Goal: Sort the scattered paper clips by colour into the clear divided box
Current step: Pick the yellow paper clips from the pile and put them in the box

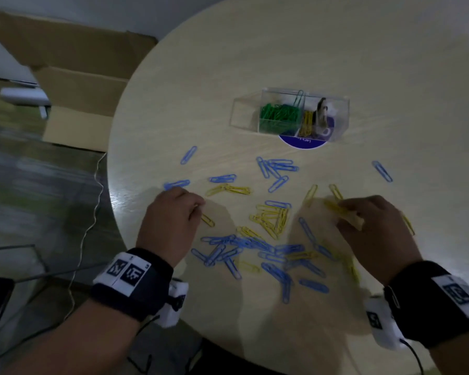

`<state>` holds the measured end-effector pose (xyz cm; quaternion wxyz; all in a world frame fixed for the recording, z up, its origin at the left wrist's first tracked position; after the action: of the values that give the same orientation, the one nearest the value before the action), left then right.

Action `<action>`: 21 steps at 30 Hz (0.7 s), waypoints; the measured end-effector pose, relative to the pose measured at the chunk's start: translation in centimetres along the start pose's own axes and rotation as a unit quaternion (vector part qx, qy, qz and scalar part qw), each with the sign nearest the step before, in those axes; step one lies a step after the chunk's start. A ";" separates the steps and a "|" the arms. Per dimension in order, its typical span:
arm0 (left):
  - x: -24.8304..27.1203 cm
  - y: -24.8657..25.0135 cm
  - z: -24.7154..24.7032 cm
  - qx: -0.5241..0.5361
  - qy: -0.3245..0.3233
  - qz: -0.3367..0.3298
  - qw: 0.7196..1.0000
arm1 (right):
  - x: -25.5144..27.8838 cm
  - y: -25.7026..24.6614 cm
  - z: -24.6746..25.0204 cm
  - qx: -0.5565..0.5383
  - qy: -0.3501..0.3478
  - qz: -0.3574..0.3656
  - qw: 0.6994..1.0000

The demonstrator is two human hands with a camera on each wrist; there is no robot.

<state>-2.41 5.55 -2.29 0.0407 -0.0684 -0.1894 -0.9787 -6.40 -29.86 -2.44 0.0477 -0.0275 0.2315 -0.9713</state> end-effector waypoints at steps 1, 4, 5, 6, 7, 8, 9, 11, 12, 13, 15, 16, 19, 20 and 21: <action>0.3 -0.3 -0.1 -0.006 -0.015 -0.003 1.000 | 0.4 0.1 -0.1 0.009 -0.018 -0.015 1.000; 0.5 -0.8 -0.3 -0.002 -0.028 0.004 1.000 | 1.2 0.1 -0.5 0.019 -0.045 -0.008 0.999; 0.3 -0.7 -0.2 0.006 -0.020 0.009 1.000 | 1.4 -0.1 -0.6 0.008 -0.046 0.002 0.999; -0.1 -0.6 -0.3 0.016 -0.013 0.010 1.000 | 1.4 -0.3 -0.6 -0.006 -0.047 0.014 0.999; -0.5 -0.3 -0.4 0.022 -0.006 0.004 1.000 | 1.4 -0.6 -0.5 -0.022 -0.049 0.022 0.998; -1.1 0.0 -0.5 0.019 0.001 -0.010 1.000 | 1.2 -0.8 -0.4 -0.034 -0.047 0.022 0.998; -1.6 0.5 -0.7 0.005 0.005 -0.026 1.000 | 0.9 -0.8 -0.1 -0.044 -0.041 0.015 0.998; -2.4 1.3 -1.1 -0.028 0.000 -0.045 0.999 | 0.1 -0.6 0.6 -0.049 -0.023 -0.005 0.999; -2.7 1.5 -1.2 -0.039 -0.003 -0.048 0.998 | -0.4 -0.3 0.8 -0.039 -0.010 -0.008 0.999; -2.9 1.8 -1.3 -0.045 -0.008 -0.050 0.998 | -1.0 0.0 1.0 -0.028 0.005 -0.009 1.000; -3.0 2.2 -1.3 -0.049 -0.029 -0.058 0.997 | -2.5 0.6 1.2 -0.028 0.021 -0.029 0.999; -3.0 2.3 -1.2 -0.046 -0.041 -0.059 0.996 | -3.3 0.7 1.0 -0.031 0.012 -0.047 0.998; -2.9 2.9 -0.5 -0.043 -0.047 -0.060 0.996 | -4.7 0.7 0.2 -0.012 -0.027 -0.058 0.998; -3.0 3.3 -0.3 -0.045 -0.039 -0.067 0.996 | -4.8 0.7 0.0 -0.005 -0.031 -0.054 0.998; -3.1 3.8 0.0 -0.047 -0.032 -0.075 0.996 | -4.8 0.6 0.0 -0.006 -0.034 -0.053 0.998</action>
<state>1.01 2.22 -1.42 -0.0422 -0.0876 -0.1487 -0.9841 -1.53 -29.90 -2.93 0.0042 -0.0731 0.2333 -0.9696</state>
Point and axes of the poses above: each hand's wrist, its own x-axis away from the middle knuckle, its own z-axis out of the back of the hand, y = z × x, the point moved 1 cm from there along -x, towards the middle knuckle, and after that the axes turned 14 degrees about z, right-handed, at the moved point
